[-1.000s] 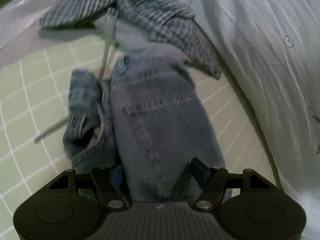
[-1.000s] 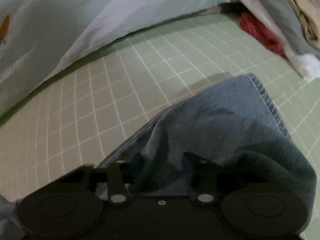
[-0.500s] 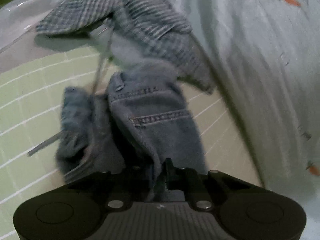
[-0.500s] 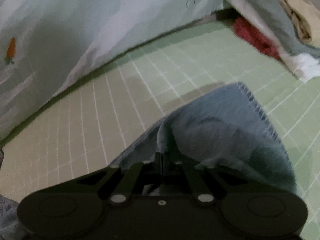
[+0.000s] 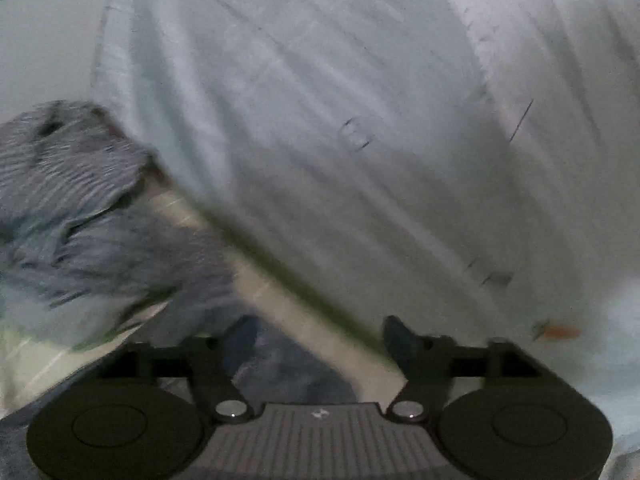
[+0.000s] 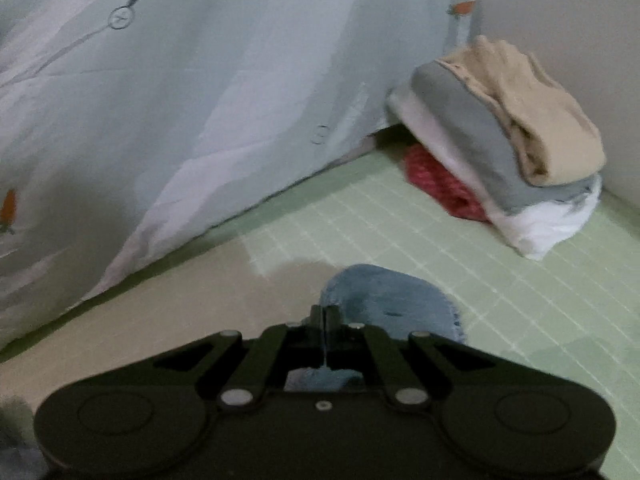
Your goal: Fold clothes
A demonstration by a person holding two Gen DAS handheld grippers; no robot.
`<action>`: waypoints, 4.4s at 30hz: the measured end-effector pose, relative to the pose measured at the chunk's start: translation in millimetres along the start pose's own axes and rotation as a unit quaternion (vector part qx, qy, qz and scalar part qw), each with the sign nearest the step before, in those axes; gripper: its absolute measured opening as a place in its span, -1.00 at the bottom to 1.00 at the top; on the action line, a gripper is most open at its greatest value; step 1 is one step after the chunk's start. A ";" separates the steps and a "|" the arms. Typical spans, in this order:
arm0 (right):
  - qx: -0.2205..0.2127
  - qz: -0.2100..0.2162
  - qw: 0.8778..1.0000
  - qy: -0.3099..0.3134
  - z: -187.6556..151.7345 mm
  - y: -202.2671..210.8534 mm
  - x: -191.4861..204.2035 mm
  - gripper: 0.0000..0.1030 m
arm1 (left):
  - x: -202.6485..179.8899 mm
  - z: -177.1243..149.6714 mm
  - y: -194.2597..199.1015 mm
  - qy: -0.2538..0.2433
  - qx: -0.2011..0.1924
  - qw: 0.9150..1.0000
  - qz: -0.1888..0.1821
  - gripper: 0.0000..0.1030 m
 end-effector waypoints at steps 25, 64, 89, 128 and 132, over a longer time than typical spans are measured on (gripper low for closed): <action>0.127 0.018 0.990 -0.054 -10.5 -57.9 1.2 -0.45 | 159.9 -114.4 51.3 0.175 0.093 0.966 0.165 -0.04; 0.041 0.052 0.996 0.062 -40.2 68.6 -111.9 0.52 | 75.9 -180.1 157.7 -0.022 0.087 0.983 0.160 0.70; 0.192 0.110 0.942 0.254 28.2 -98.6 -110.0 -0.64 | 39.4 -219.1 56.4 -0.082 0.235 0.942 0.226 1.00; 0.137 0.055 0.969 0.196 -64.6 0.1 -57.7 -0.92 | 49.5 -220.5 91.9 -0.058 0.192 0.965 0.169 1.00; 0.054 0.099 0.984 0.141 -30.8 45.3 -82.3 -0.94 | 50.3 -221.9 116.1 -0.063 0.170 0.970 0.160 1.00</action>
Point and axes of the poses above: each gripper's, at about its wrist camera, not at the fingertips, and y roughly against the way its jaws point, x to its left, z to its top, the point moved 1 cm from there along -y, roughly the way its jaws point, and after that the axes turned 3 degrees about -z, right-handed, at the moved point
